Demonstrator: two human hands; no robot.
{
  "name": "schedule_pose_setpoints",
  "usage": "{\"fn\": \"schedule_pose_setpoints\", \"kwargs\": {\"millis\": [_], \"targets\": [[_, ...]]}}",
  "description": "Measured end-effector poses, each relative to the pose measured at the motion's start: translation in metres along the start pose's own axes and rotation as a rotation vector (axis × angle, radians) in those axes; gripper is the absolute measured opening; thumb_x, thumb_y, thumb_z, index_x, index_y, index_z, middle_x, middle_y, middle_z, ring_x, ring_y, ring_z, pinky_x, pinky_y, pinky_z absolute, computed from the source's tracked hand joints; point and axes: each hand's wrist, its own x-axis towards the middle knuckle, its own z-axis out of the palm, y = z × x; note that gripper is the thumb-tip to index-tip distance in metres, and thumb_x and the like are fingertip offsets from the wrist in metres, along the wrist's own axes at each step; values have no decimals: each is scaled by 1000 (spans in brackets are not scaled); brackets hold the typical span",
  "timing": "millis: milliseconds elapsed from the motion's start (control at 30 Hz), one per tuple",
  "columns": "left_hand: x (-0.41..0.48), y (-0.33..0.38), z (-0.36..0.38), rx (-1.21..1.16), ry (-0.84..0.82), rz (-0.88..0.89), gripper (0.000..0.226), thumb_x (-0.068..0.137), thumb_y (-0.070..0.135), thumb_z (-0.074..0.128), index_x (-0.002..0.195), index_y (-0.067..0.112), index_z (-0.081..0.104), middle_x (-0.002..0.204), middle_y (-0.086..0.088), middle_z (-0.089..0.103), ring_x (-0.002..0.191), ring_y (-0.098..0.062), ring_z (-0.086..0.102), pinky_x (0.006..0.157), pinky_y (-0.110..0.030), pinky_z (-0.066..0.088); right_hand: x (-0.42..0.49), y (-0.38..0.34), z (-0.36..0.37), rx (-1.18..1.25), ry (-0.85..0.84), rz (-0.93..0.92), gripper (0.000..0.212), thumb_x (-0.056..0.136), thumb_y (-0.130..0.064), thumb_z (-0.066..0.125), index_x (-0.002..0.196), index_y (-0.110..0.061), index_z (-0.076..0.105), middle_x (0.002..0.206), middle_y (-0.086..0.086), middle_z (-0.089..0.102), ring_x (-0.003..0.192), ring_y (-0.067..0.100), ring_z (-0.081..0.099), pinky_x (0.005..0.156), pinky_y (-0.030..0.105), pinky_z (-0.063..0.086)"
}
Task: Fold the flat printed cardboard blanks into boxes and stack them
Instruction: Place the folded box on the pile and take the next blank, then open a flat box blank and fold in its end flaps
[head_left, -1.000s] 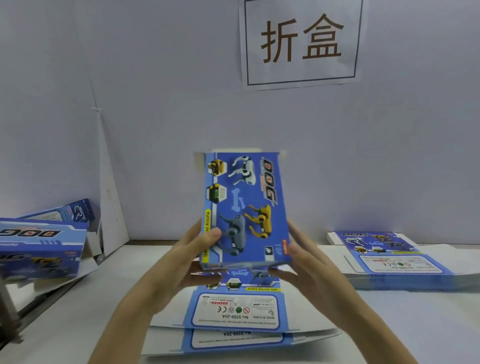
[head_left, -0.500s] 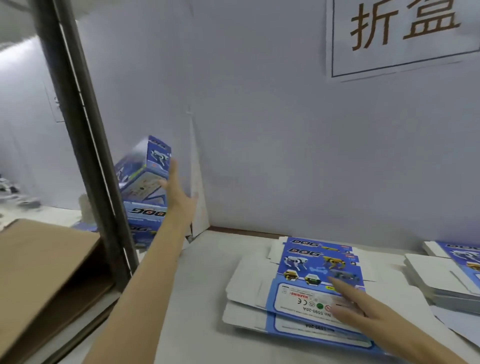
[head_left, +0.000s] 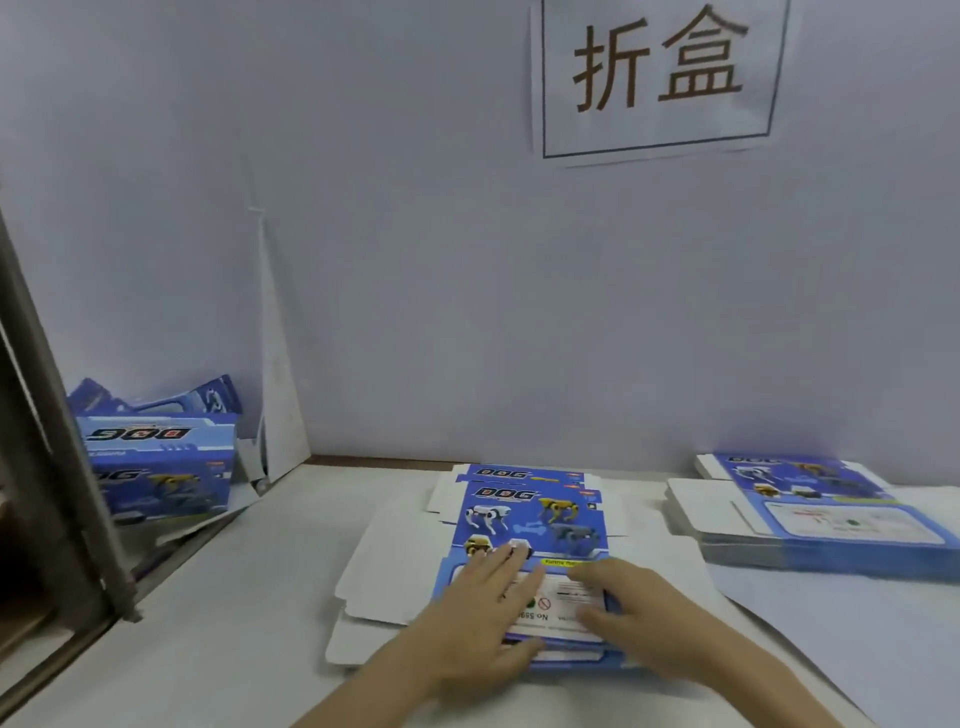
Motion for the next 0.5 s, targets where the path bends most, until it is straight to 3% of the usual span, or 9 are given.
{"fn": "schedule_pose_setpoints", "kwargs": {"millis": [67, 167, 200, 267, 300, 367, 433, 500], "targets": [[-1, 3, 4, 101, 104, 9, 67, 98, 57, 20, 153, 27, -1, 158, 8, -15, 144, -8, -15, 113, -24, -11, -2, 5, 1, -7, 31, 21, 45, 97, -36, 49, 141, -29, 42, 144, -10, 42, 129, 8, 40, 103, 18, 30], [-8, 8, 0, 235, 309, 101, 70, 96, 51, 1, 149, 14, 30, 156, -4, 25, 144, -16, 24, 116, -25, 12, -6, 6, 1, -41, 57, -5, 38, 98, -34, 47, 135, -24, 51, 139, -7, 48, 125, 10, 44, 97, 15, 33], [-12, 11, -3, 214, 292, 145, 67, 98, 47, 7, 143, 12, 42, 149, -7, 40, 138, -17, 37, 114, -25, 22, -9, 4, 1, -42, 80, -23, 35, 99, -34, 46, 130, -23, 55, 135, -7, 52, 122, 11, 47, 94, 15, 36], [-17, 13, -9, 242, 350, 285, 36, 93, 37, 51, 116, 14, 68, 117, -1, 69, 108, -10, 65, 90, -19, 50, -13, 2, -4, -28, 181, -54, 30, 99, -33, 46, 126, -25, 59, 129, -11, 57, 120, 11, 50, 87, 13, 38], [-18, 13, -15, 279, 390, 326, 36, 77, 34, 75, 108, 16, 72, 106, 3, 73, 96, -6, 69, 80, -15, 52, -16, 1, -9, -6, 270, -64, 30, 99, -30, 48, 127, -27, 59, 130, -14, 55, 122, 10, 49, 90, 12, 36], [-19, 8, -33, 254, 475, 317, 63, 54, 22, 92, 111, 18, 65, 94, 3, 74, 81, -6, 71, 66, -16, 55, -24, 0, -25, 48, 600, -141, 34, 96, -20, 55, 130, -23, 57, 134, -14, 49, 130, 11, 46, 101, 15, 31], [-15, 4, -64, 153, 637, 284, 66, 59, 10, 89, 113, 15, 51, 85, -1, 73, 67, -11, 69, 54, -22, 55, -34, -5, -47, 130, 998, -202, 42, 93, -16, 59, 135, -16, 53, 138, -7, 46, 134, 15, 43, 107, 21, 31], [-9, 7, -102, 128, 850, 225, 46, 74, 5, 75, 110, 12, 47, 73, -5, 69, 54, -16, 64, 43, -22, 50, -41, -11, -69, 289, 1256, -218, 52, 93, -32, 53, 141, -13, 43, 143, -5, 42, 135, 6, 37, 108, 15, 27]]}}
